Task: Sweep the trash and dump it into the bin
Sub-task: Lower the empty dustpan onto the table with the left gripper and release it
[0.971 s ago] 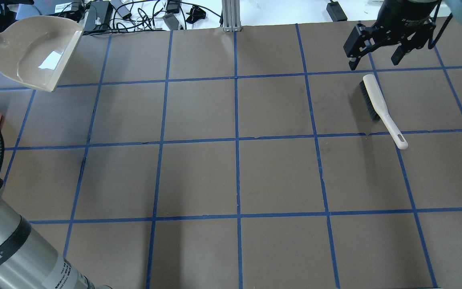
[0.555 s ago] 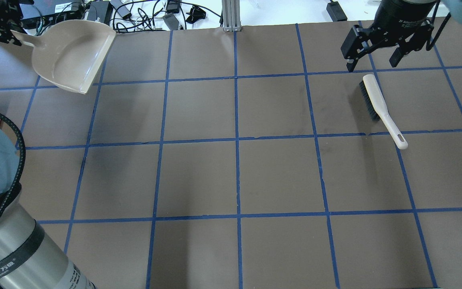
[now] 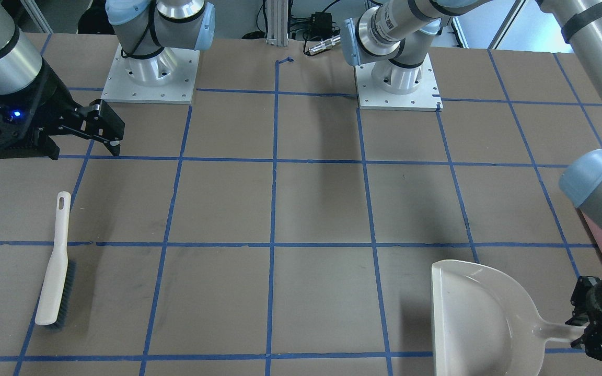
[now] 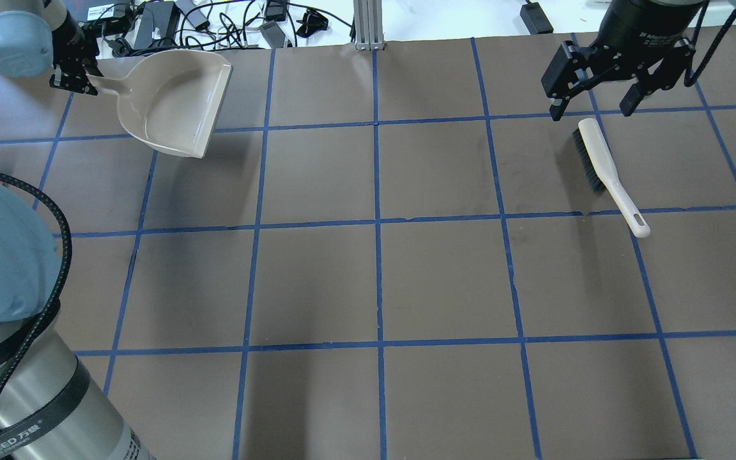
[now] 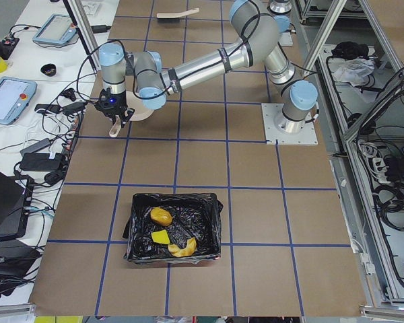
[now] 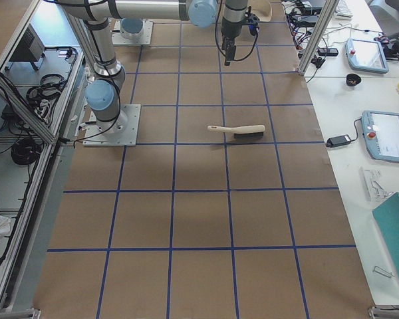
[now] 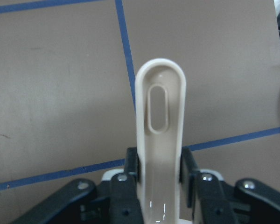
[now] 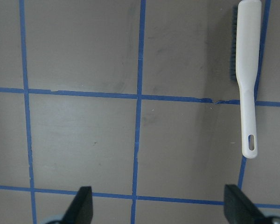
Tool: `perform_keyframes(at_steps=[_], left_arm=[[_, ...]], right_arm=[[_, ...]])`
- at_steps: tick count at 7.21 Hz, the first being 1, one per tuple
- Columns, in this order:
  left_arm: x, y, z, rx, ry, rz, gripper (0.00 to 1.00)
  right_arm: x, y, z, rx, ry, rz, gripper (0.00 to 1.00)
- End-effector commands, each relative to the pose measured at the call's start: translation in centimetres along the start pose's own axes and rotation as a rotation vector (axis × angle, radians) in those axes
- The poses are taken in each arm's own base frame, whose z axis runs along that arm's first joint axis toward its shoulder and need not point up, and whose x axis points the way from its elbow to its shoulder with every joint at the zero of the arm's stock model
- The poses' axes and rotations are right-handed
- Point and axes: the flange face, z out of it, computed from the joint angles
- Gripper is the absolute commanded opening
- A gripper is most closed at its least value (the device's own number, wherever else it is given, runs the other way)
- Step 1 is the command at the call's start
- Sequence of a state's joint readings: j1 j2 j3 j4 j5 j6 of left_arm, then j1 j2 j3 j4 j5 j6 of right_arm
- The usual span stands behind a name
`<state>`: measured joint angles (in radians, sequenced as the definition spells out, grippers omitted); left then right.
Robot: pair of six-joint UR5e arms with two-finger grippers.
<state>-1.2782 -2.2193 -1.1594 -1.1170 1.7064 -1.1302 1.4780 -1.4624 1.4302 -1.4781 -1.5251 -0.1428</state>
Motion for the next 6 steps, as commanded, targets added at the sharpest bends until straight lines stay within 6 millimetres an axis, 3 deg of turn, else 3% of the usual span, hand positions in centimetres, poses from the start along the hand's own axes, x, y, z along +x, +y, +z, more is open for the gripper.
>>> perform_keyframes(at_steps=[1, 3, 6], left_arm=[[1.3, 3.4, 1.1, 0.013, -0.009, -0.088, 0.00], [2.1, 5.7, 3.4, 0.012, -0.020, -0.145, 0.00], [2.0, 9.6, 4.5, 0.063, -0.064, -0.140, 0.00]], right_arm=[[-0.4, 0.0, 0.1, -0.001, 0.001, 0.006, 1.00], [-1.6, 0.3, 0.3, -0.014, 0.074, -0.022, 1.00], [-2.0, 0.3, 1.0, -0.025, 0.065, -0.022, 1.00]])
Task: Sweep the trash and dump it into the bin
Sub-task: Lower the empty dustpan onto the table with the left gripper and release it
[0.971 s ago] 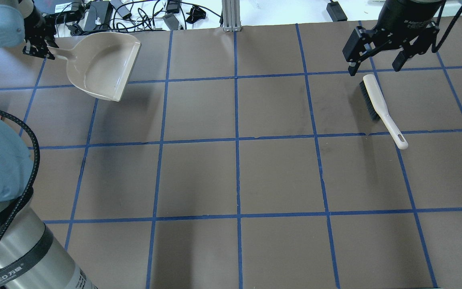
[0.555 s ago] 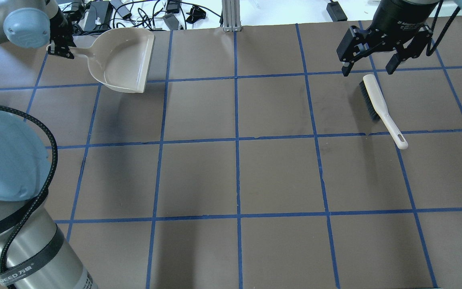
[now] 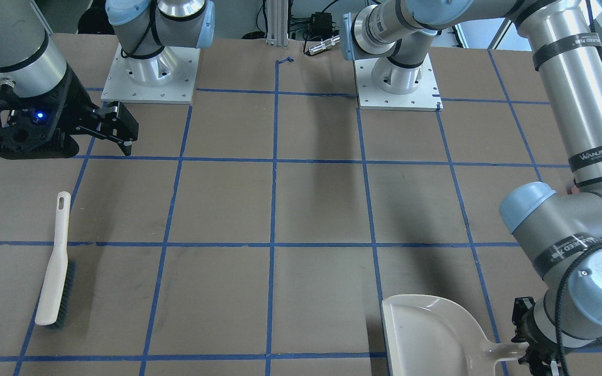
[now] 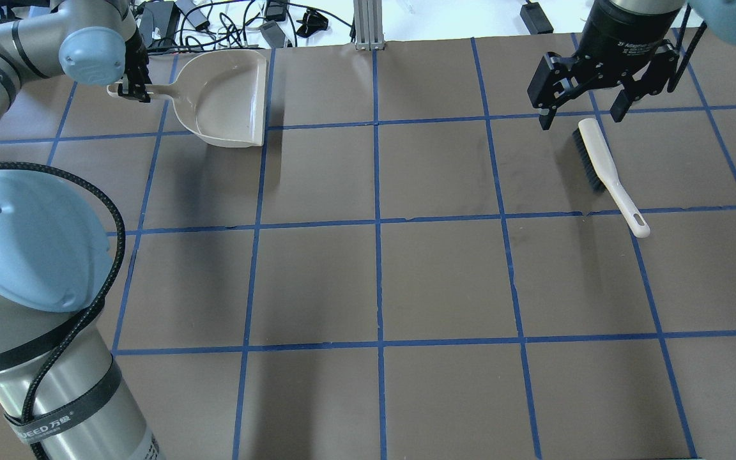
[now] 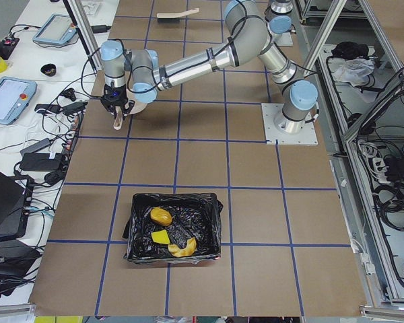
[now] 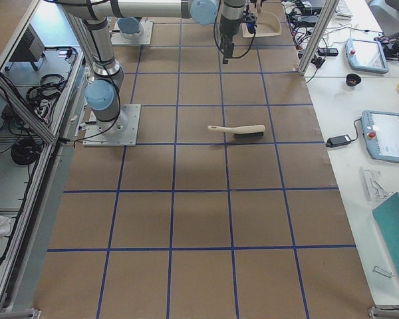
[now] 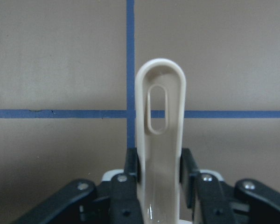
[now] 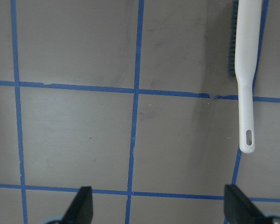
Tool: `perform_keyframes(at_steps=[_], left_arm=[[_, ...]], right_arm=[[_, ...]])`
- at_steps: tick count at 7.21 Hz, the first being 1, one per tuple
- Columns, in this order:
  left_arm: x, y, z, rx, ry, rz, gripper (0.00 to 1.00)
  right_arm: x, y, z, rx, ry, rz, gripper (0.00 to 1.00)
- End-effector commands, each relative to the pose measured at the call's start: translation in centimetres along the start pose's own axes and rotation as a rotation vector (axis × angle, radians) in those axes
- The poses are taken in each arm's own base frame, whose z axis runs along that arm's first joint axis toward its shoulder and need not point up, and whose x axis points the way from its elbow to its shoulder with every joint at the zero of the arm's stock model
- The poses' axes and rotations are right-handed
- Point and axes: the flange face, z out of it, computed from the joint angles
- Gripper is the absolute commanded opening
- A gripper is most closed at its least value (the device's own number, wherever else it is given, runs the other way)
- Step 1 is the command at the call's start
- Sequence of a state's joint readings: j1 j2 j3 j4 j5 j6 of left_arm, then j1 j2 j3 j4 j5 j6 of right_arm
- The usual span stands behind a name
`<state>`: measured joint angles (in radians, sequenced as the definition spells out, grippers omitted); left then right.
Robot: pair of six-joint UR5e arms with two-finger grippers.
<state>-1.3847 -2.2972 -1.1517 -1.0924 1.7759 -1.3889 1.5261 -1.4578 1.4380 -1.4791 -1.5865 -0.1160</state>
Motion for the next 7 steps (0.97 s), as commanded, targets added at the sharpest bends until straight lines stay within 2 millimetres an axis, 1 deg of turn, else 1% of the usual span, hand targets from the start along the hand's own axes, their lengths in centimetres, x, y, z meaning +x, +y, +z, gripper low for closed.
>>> perform_keyframes(at_steps=[1, 2, 3, 4, 5, 7], left_arm=[[-2.2, 3.9, 0.5, 0.025, -0.047, 0.054, 0.00], [-4.4, 5.0, 1.2, 0.037, -0.086, 0.102, 0.00], [-6.4, 5.4, 0.8, 0.030, -0.101, 0.157, 0.00], [-7.7, 5.3, 1.3, 0.038, -0.065, 0.169, 0.00], [-8.7, 5.2, 1.1, 0.049, -0.023, 0.161, 0.00], [-8.9, 4.2, 1.0, 0.088, -0.023, 0.078, 0.00]], right_arm=[[-0.1, 0.0, 0.3, -0.007, 0.002, -0.001, 1.00], [-0.1, -0.1, 0.3, -0.003, 0.001, -0.001, 1.00], [-0.1, -0.1, 0.3, -0.002, 0.003, -0.001, 1.00], [-0.1, -0.1, 0.3, -0.002, 0.001, -0.001, 1.00], [0.0, -0.1, 0.3, -0.003, 0.010, -0.001, 1.00], [-0.1, -0.2, 0.3, 0.000, 0.000, -0.001, 1.00]])
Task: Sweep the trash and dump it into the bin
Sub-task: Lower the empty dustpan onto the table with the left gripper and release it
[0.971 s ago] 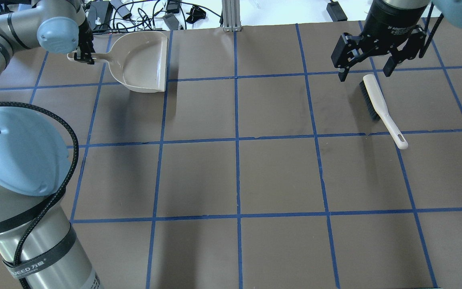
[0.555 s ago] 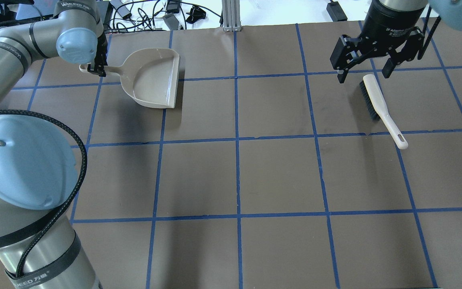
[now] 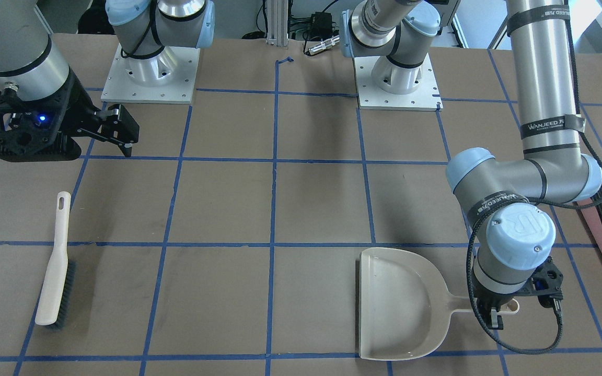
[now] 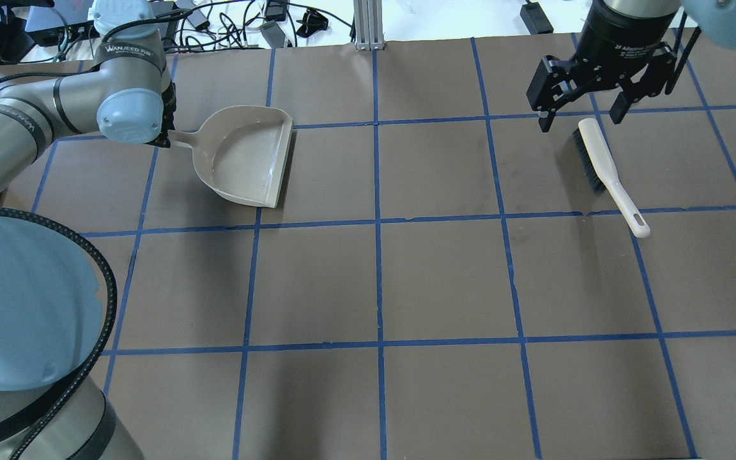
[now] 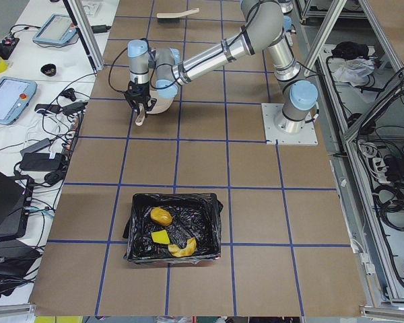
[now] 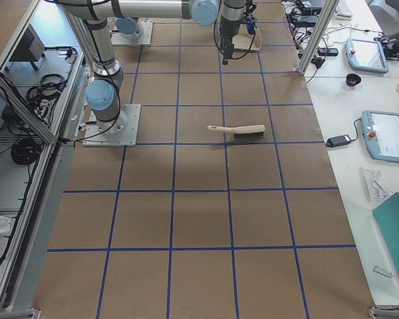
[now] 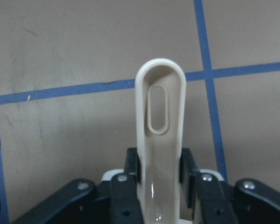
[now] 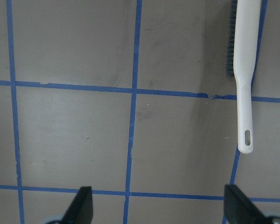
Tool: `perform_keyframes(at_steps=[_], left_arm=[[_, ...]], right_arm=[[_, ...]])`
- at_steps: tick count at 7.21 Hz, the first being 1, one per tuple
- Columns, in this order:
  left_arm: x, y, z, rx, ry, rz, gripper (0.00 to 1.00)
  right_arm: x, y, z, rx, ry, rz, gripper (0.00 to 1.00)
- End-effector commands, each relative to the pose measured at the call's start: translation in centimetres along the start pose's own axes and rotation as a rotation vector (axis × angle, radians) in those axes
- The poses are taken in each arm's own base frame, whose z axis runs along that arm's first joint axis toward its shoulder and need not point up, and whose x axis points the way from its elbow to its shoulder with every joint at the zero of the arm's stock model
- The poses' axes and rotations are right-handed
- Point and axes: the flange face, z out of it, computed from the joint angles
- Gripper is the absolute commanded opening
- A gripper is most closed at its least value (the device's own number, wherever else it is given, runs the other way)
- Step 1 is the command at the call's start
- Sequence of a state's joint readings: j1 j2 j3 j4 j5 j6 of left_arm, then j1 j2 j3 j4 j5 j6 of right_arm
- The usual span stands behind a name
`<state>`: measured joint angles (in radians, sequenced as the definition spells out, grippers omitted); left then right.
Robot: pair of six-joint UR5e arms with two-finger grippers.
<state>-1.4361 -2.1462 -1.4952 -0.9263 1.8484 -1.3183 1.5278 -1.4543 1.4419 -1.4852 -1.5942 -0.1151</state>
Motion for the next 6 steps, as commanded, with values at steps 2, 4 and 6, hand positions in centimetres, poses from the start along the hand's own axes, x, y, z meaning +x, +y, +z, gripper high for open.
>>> perform_keyframes(at_steps=[2, 4, 6], left_arm=[[-0.7, -0.3, 0.7, 0.026, -0.012, -0.052, 0.00], [-0.9, 0.0, 0.7, 0.026, -0.016, -0.044, 0.00], [-1.4, 0.4, 0.5, 0.023, -0.023, -0.031, 0.26]], right_arm=[[-0.1, -0.5, 1.6, -0.021, -0.011, 0.000, 1.00], [-0.1, 0.0, 0.6, -0.001, -0.005, 0.001, 1.00], [-0.2, 1.3, -1.2, 0.027, -0.002, 0.005, 1.00]])
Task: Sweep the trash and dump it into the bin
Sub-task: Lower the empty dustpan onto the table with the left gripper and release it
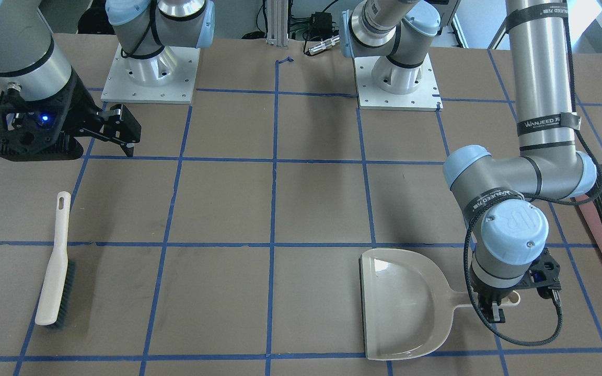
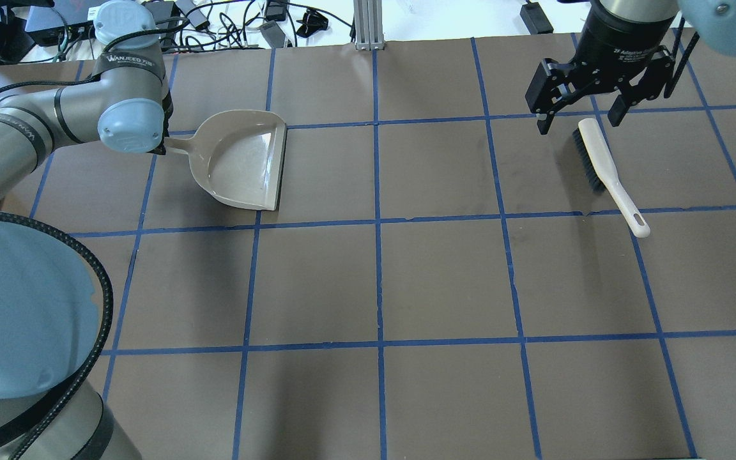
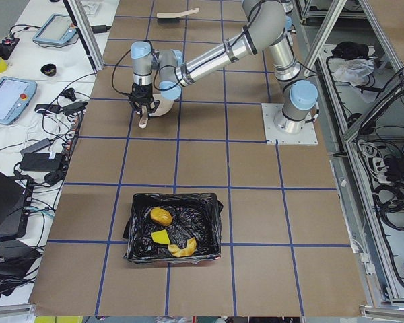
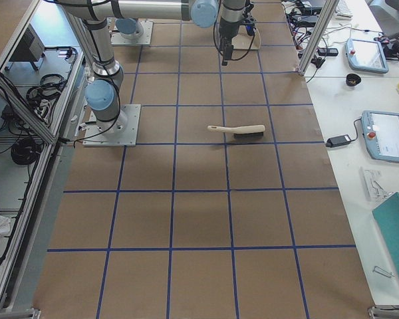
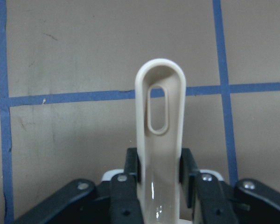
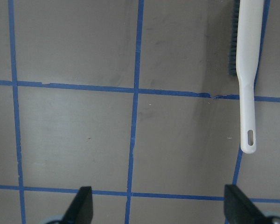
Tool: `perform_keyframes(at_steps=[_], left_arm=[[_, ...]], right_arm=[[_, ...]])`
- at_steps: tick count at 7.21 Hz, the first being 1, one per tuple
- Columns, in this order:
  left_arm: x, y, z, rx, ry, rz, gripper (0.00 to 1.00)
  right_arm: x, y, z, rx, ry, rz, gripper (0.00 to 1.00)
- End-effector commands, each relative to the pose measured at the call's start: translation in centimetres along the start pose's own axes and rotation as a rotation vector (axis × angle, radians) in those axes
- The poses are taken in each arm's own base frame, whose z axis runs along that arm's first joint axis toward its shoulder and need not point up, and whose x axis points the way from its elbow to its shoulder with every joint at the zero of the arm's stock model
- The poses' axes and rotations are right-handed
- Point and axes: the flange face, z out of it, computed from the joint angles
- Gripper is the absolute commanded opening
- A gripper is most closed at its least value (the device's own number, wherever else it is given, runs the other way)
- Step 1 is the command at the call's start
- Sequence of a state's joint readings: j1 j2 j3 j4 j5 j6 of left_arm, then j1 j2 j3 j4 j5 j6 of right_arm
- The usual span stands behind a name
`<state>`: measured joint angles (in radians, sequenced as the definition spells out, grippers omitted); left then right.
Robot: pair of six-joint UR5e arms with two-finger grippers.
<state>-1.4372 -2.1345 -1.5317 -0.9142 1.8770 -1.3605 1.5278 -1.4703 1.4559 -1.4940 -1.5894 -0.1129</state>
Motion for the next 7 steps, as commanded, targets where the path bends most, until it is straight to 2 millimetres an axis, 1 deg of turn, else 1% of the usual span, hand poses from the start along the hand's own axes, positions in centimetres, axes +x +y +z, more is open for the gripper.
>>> perform_keyframes(at_steps=[1, 2, 3, 5, 6, 7], left_arm=[[-0.6, 0.3, 0.1, -0.001, -0.008, 0.013, 0.81], [-0.6, 0.3, 0.1, -0.004, -0.008, 0.013, 1.00], [-0.5, 0.2, -0.1, -0.008, -0.003, 0.012, 1.00], [-0.2, -1.3, -2.7, 0.004, 0.039, 0.006, 1.00], [-0.3, -2.1, -4.5, 0.011, 0.062, 0.027, 1.00], [-0.7, -3.9, -6.7, 0.019, 0.080, 0.032, 1.00]], right_arm=[[-0.1, 0.8, -1.1, 0.018, -0.005, 0.032, 1.00], [-0.7, 0.4, -1.6, 0.056, -0.064, 0.040, 1.00], [-0.9, 0.0, -2.6, 0.125, -0.083, 0.045, 1.00], [-0.4, 0.2, -2.1, 0.106, -0.036, 0.047, 1.00], [-0.4, 0.2, -2.0, 0.103, -0.034, 0.047, 1.00], [-0.4, 0.1, -1.9, 0.100, -0.034, 0.047, 1.00]])
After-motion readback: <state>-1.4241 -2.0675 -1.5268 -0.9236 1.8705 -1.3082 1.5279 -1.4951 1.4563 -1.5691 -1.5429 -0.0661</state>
